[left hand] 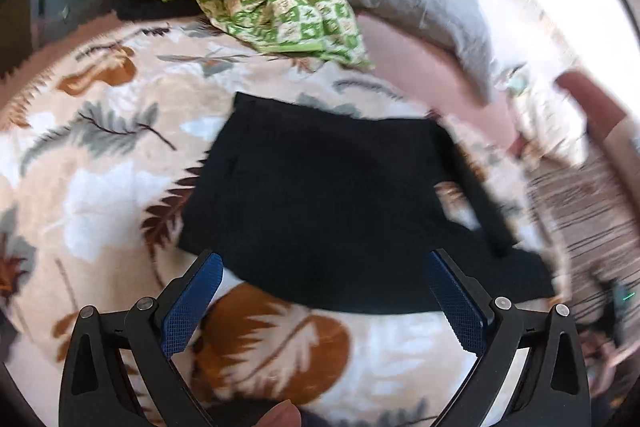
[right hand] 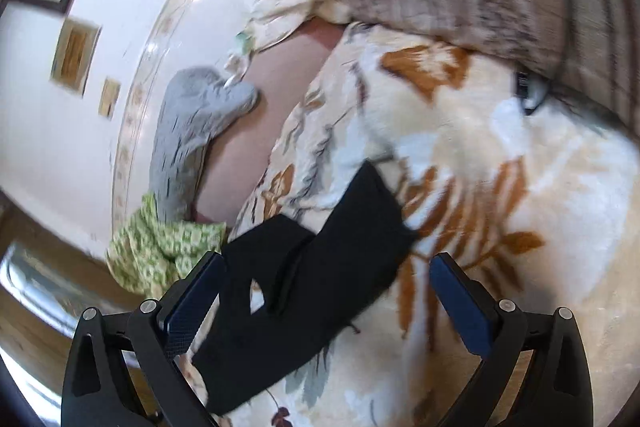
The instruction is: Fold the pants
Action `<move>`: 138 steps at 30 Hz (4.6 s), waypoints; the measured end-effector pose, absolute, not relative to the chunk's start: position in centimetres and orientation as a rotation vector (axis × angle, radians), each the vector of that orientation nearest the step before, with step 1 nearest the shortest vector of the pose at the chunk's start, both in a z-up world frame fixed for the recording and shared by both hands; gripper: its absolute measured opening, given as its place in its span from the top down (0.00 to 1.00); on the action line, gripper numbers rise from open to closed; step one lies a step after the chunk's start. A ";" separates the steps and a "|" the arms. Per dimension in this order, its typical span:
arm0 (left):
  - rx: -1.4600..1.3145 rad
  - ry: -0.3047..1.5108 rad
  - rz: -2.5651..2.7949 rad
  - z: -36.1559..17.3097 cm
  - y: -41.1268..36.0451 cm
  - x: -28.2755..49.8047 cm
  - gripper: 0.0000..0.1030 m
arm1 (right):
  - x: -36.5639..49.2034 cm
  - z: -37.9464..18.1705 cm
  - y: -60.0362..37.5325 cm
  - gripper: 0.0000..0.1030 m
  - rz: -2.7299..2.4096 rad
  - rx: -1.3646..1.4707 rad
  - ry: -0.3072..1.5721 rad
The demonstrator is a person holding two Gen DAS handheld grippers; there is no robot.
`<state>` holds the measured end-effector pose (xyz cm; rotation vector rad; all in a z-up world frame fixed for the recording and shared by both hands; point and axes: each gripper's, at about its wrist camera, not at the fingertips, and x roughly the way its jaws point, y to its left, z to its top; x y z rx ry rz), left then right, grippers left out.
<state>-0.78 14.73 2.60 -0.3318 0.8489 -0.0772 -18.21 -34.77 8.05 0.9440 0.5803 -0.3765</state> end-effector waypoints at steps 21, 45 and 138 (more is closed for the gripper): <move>0.024 0.836 0.057 1.9 6.8 -1.2 0.05 | -11.8 9.3 -18.1 0.01 -0.266 -0.104 0.787; -0.015 0.876 0.051 1.5 7.3 -0.4 0.07 | -12.2 9.7 -18.6 0.01 -0.283 -0.097 0.775; -0.829 0.990 -0.076 -2.6 21.4 1.3 0.91 | -20.4 8.8 -37.8 0.22 -0.402 0.916 0.546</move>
